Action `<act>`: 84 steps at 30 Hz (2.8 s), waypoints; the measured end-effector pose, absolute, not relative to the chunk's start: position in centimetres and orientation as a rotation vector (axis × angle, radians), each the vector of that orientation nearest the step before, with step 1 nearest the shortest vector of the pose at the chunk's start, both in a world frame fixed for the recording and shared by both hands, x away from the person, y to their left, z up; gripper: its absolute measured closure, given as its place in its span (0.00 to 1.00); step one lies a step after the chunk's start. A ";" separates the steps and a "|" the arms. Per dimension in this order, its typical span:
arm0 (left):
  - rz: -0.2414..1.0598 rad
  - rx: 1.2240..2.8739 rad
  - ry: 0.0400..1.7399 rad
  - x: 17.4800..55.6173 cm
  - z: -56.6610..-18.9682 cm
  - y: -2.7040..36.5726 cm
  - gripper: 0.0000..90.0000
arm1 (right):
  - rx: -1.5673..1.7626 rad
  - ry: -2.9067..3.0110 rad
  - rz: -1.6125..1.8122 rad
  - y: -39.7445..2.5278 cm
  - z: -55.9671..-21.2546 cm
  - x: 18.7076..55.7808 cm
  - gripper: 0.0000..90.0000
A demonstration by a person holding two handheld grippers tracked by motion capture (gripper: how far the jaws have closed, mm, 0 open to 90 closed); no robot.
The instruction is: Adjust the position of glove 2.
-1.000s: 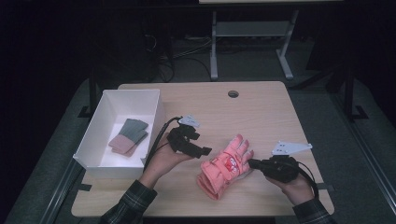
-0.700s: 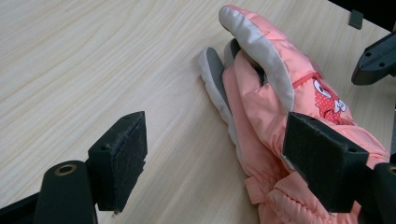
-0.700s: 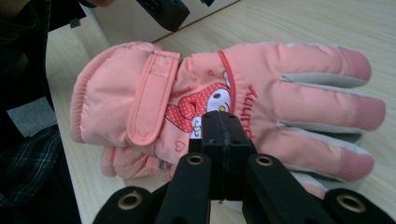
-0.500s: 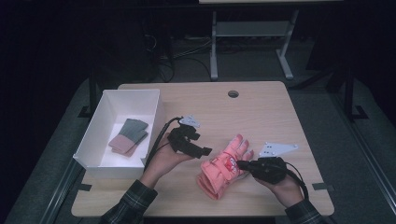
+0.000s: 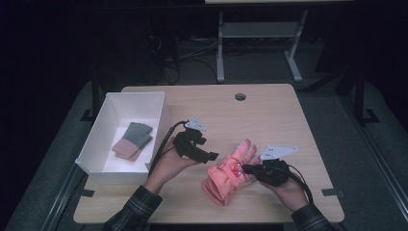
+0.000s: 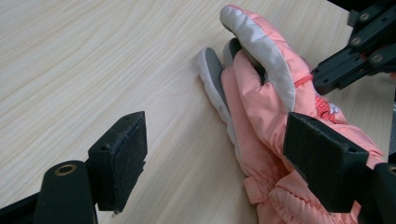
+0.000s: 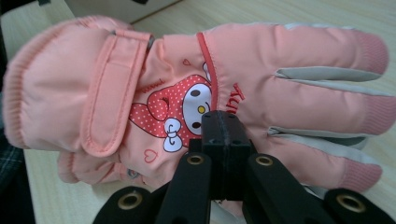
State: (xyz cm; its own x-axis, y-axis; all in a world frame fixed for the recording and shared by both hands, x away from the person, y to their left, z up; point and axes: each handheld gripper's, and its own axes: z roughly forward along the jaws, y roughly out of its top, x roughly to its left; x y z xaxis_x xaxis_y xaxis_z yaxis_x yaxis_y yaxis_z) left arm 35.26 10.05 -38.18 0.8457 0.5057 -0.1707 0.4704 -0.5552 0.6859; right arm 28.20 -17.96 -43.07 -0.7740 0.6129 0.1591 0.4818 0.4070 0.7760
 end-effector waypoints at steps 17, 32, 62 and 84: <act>0.018 2.282 0.656 35.1 -39.1 8.3 0.23 | 0.998 2.568 1.186 -16.0 -45.2 28.9 1.00; -0.112 2.341 0.637 35.2 -42.0 4.7 0.22 | 0.997 2.575 1.161 -15.7 -45.3 28.8 1.00; -0.429 2.274 0.723 35.6 -46.0 4.4 0.23 | 0.981 2.587 1.144 -15.6 -45.7 28.8 1.00; -0.486 2.224 0.753 36.3 -45.9 5.5 0.70 | 0.983 2.563 1.277 -17.7 -44.4 28.4 0.77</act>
State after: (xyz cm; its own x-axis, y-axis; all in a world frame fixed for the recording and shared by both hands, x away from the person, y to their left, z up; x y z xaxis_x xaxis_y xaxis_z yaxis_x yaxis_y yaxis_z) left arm 36.29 5.49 -45.93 0.7575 0.3685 -0.5388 0.6429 -0.5643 0.5179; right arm 28.44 -17.68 -44.43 -0.7833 0.5960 0.1768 0.5001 0.4353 0.7486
